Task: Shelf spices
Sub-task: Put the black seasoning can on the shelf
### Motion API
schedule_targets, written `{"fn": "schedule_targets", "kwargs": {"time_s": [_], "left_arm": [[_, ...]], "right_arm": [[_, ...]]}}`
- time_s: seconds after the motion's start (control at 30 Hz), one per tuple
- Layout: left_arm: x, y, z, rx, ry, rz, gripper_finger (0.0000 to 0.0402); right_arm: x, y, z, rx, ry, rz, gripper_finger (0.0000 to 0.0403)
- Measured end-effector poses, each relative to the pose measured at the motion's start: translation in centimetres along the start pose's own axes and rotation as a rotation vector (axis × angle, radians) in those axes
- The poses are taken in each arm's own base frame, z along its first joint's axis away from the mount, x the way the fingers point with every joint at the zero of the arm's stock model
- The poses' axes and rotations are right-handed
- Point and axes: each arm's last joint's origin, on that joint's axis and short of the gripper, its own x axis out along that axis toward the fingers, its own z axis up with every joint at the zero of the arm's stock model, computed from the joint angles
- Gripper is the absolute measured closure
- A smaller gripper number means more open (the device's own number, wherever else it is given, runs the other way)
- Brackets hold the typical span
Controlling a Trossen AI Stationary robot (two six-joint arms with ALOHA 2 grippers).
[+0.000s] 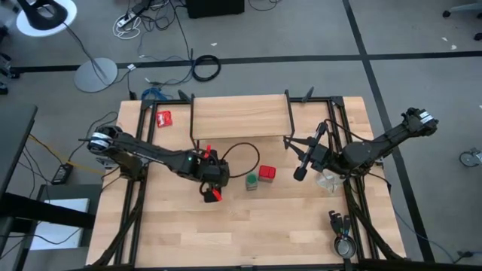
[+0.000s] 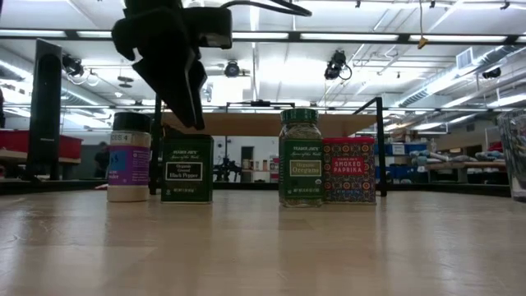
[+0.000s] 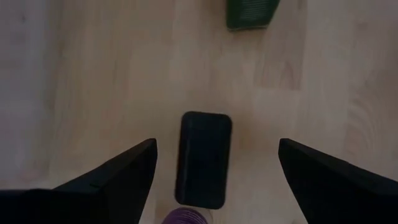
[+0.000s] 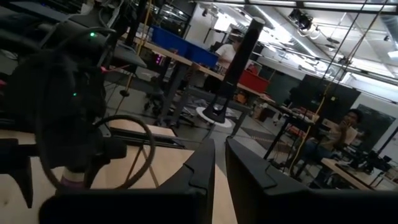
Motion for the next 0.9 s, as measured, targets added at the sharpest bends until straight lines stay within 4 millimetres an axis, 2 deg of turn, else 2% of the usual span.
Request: {"fn": "schedule_targets", "kwargs": {"time_s": [0.27,0.47,0.6,0.83,0.9], "left_arm": [[2.5,0.1,-0.1,-0.006,0.095,-0.01,0.0062],[3.9,0.3,-0.1,-0.009,0.133,-0.03,0.009],[3.9,0.3,-0.1,0.013,0.132,-0.031,0.0139],[3.9,0.3,0.0,0.033,0.129,-0.034,0.0273],[3.7,0.3,0.0,0.037,0.128,-0.035,0.0283]], "right_arm": [[0.0,0.1,-0.2,-0.017,0.011,0.01,0.0364],[0.0,0.2,-0.2,-0.024,0.015,0.012,0.0364],[0.0,0.2,-0.3,-0.029,0.018,0.013,0.0364],[0.0,0.2,-0.3,-0.03,0.019,0.013,0.0364],[0.0,0.2,-0.3,-0.03,0.019,0.013,0.0364]]}}
